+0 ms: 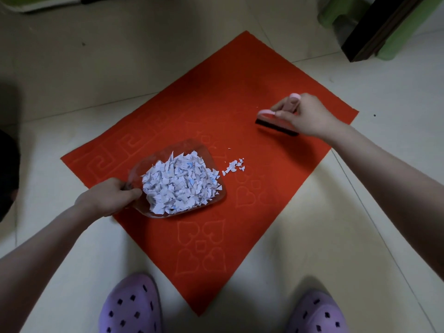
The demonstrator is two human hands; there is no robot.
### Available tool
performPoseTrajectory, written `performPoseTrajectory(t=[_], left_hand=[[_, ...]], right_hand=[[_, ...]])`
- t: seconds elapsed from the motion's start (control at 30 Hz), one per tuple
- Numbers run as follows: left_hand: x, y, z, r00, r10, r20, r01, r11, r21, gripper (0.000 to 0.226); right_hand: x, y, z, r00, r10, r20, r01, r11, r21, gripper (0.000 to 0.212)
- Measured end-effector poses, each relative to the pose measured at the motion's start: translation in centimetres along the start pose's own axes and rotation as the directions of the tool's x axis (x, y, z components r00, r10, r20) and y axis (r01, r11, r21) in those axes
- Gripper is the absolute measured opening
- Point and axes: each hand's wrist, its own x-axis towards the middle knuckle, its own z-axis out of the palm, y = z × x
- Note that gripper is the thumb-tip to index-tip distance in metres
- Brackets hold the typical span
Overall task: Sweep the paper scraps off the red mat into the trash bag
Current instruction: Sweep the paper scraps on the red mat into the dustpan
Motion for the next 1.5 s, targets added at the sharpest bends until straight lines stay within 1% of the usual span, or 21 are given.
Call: performPoseTrajectory(t=[0.1,0.17,0.23,0.3,0.4,0.47,0.53,0.6,0.67,0.77,0.87,0.93,0.97,1.03,1.17,1.2,1.27,1.33,1.4,1.47,1.5], left_hand=[[-0.1,0.1,0.0,1.000,-0.007,0.001,0.007,1.000,-0.002,0.037],[-0.3,0.2,-0.1,1.000,-0.010,0.018,0.010,1.000,-0.010,0.038],[-0.4,0.3,-0.1,0.999,-0.015,0.031,0.016,1.000,-0.018,0.039],[-0.3,0.4,0.0,0.999,-0.012,0.037,0.012,1.000,-0.014,0.040],[-0.2,0.4,-0.1,0.999,-0.013,0.033,0.013,1.000,-0.004,0.041],[-0.2,0.4,-0.1,0.999,-0.010,0.032,0.010,1.000,0.004,0.044],[-0.1,0.3,0.0,1.000,-0.010,0.027,0.010,1.000,0.012,0.042],[0.1,0.4,0.2,1.000,-0.008,0.019,0.008,1.000,0.004,0.042],[0.3,0.5,0.2,1.000,-0.012,0.018,0.012,1.000,0.000,0.040],[0.2,0.9,0.2,1.000,-0.018,0.011,0.018,1.000,-0.004,0.037],[0.1,1.1,0.3,1.000,-0.012,0.010,0.012,1.000,-0.004,0.037],[0.0,0.9,0.4,1.000,-0.010,0.005,0.010,1.000,0.004,0.037],[0.0,0.8,0.5,1.000,-0.010,0.005,0.010,1.000,0.005,0.038],[0.1,0.7,0.5,1.000,-0.007,0.008,0.007,1.000,-0.001,0.039],[0.0,0.8,0.4,1.000,-0.001,0.007,0.000,1.000,0.009,0.042],[0.0,0.7,0.4,1.000,-0.003,0.003,0.003,1.000,0.017,0.041],[0.1,0.7,0.4,1.000,-0.009,-0.007,0.009,1.000,0.022,0.039],[0.2,0.7,0.4,1.000,-0.007,-0.005,0.007,1.000,0.014,0.039],[0.2,0.7,0.4,1.000,-0.007,0.003,0.007,1.000,0.005,0.039],[0.2,0.9,0.4,1.000,-0.009,0.008,0.009,1.000,0.001,0.039],[0.2,0.9,0.3,1.000,-0.007,0.008,0.007,1.000,-0.001,0.039]], right_hand=[[2.6,-0.2,1.1,0.978,0.096,-0.184,-0.095,0.995,0.013,0.022],[4.2,-0.6,1.7,0.962,0.158,-0.224,-0.154,0.987,0.032,0.024],[5.7,-0.7,2.0,0.958,0.199,-0.206,-0.200,0.980,0.015,0.025],[6.8,-0.4,2.2,0.973,0.205,-0.105,-0.209,0.977,-0.036,0.024],[6.8,-0.2,1.3,0.979,0.150,0.136,-0.140,0.987,-0.080,0.019],[5.3,-0.4,-0.2,0.958,0.083,0.276,-0.079,0.997,-0.025,0.015],[3.6,0.0,-1.8,0.953,0.034,0.300,-0.052,0.997,0.053,0.016],[2.5,0.8,-2.8,0.977,0.037,0.211,-0.057,0.994,0.090,0.015],[3.1,1.8,-2.4,0.993,0.105,0.047,-0.109,0.991,0.080,0.015],[4.9,2.4,-0.4,0.964,0.206,-0.170,-0.199,0.978,0.058,0.020],[6.3,2.2,1.4,0.930,0.237,-0.281,-0.222,0.972,0.083,0.024],[7.1,2.1,1.8,0.909,0.274,-0.314,-0.260,0.962,0.086,0.028],[7.5,2.1,1.9,0.909,0.291,-0.299,-0.284,0.956,0.069,0.029],[7.9,2.2,1.7,0.935,0.301,-0.188,-0.300,0.953,0.030,0.028],[5.5,0.6,0.8,0.984,0.136,0.114,-0.133,0.990,-0.037,0.022],[4.0,-0.2,0.4,0.974,0.080,0.211,-0.082,0.997,0.003,0.019],[0.8,-1.6,-0.5,0.917,-0.004,0.400,-0.048,0.992,0.119,0.017],[-1.5,-2.1,-1.6,0.891,-0.032,0.453,-0.042,0.987,0.152,0.017],[-1.8,-1.6,-2.2,0.941,-0.016,0.337,-0.023,0.993,0.112,0.017],[-0.6,-0.8,-1.9,0.994,0.034,0.100,-0.039,0.998,0.052,0.018],[0.2,-0.4,-1.4,0.997,0.067,-0.029,-0.066,0.997,0.039,0.019]])
